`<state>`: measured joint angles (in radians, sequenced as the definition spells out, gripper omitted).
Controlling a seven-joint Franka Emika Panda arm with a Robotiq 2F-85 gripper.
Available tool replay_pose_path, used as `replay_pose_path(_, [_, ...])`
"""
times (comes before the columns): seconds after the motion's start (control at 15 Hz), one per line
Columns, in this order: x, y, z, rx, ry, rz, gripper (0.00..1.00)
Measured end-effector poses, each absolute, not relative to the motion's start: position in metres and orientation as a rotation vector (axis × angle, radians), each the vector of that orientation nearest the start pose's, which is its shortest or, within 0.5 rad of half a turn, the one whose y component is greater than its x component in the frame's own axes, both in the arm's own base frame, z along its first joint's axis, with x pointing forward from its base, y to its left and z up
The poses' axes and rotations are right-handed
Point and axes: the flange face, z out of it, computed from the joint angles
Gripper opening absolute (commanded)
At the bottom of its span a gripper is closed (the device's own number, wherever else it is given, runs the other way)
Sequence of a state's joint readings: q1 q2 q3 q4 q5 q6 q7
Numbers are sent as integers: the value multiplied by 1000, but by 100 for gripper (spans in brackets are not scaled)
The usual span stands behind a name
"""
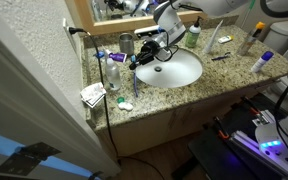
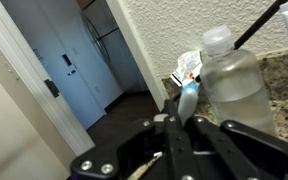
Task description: Remove the blue toothbrush from the silver cup and place it on the left side of the counter
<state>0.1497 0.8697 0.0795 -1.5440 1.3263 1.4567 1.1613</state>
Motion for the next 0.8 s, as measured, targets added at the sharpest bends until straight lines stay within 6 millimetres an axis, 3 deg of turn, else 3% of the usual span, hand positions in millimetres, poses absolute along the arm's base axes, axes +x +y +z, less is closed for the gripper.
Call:
replay_pose_path(0.47, [624, 275, 183, -1498, 1561, 1661, 2])
replay_pose_path(0.53, [627, 277, 185, -1523, 1595, 1637, 32])
replay_pose_path(0.6, [630, 279, 187, -1544, 1629, 1616, 32])
replay_pose_path(0.8, [641, 280, 189, -1607, 1712, 1499, 51])
